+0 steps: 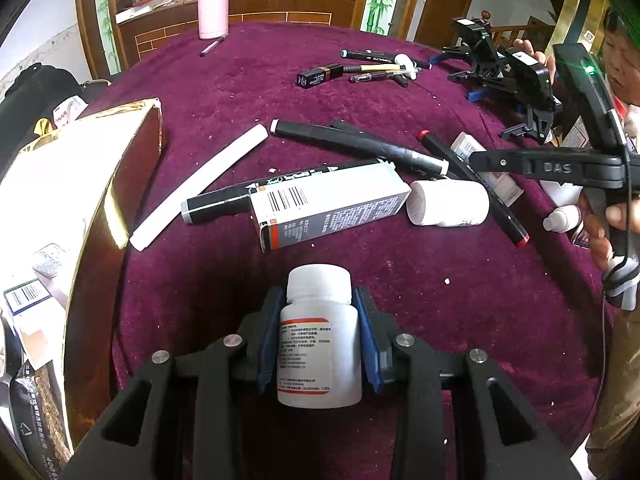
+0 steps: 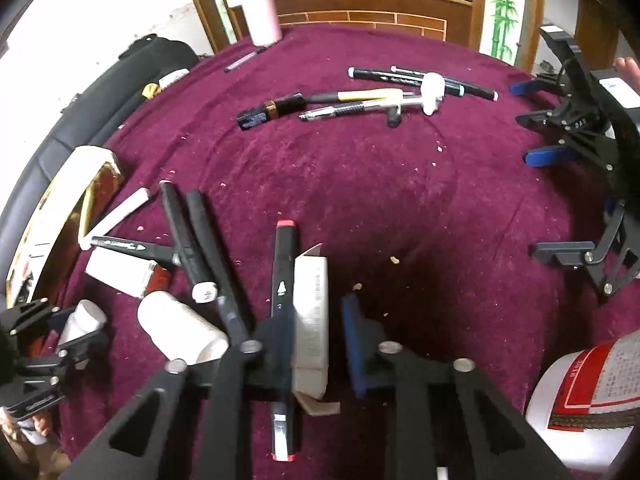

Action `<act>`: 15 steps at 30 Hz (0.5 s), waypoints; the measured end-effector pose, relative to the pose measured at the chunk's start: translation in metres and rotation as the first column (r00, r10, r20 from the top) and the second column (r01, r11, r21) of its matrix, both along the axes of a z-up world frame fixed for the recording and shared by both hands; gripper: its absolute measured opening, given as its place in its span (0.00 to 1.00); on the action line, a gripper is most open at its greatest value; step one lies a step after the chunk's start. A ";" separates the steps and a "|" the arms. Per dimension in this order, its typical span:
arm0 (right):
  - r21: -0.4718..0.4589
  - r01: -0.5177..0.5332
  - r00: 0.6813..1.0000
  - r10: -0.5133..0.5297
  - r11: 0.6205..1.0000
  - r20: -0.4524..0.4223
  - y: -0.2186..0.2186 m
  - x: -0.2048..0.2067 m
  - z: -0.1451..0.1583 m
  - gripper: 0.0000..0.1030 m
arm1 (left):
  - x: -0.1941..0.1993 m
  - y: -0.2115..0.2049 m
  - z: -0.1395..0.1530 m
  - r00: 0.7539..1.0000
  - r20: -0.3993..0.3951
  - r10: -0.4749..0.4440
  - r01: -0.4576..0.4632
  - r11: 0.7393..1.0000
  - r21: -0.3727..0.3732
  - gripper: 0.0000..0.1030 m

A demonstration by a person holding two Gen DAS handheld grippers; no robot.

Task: Organize objects
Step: 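Lift the paper box with the right tool while the left holds the pill bottle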

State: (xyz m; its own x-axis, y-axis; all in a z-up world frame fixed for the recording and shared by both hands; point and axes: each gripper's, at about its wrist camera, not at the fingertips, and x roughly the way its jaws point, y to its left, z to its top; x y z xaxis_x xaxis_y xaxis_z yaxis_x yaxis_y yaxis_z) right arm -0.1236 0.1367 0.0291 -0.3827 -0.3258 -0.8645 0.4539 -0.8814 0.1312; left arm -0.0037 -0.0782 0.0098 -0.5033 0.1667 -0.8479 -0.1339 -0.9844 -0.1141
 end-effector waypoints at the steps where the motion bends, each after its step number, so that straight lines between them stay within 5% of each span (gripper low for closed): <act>1: 0.008 0.005 1.000 -0.005 1.000 0.006 0.001 -0.001 -0.001 0.14 | 0.000 0.000 0.000 1.000 0.000 -0.001 0.001 1.000 0.000 0.33; 8: 0.071 0.001 0.999 0.002 0.997 -0.033 -0.010 0.002 -0.008 0.13 | -0.004 0.004 -0.001 1.000 -0.007 0.005 -0.005 1.000 -0.012 0.33; 15: -0.009 0.056 0.991 -0.057 0.998 -0.119 0.002 0.006 0.020 0.14 | 0.005 0.002 0.017 0.998 -0.055 0.006 -0.007 1.000 -0.008 0.33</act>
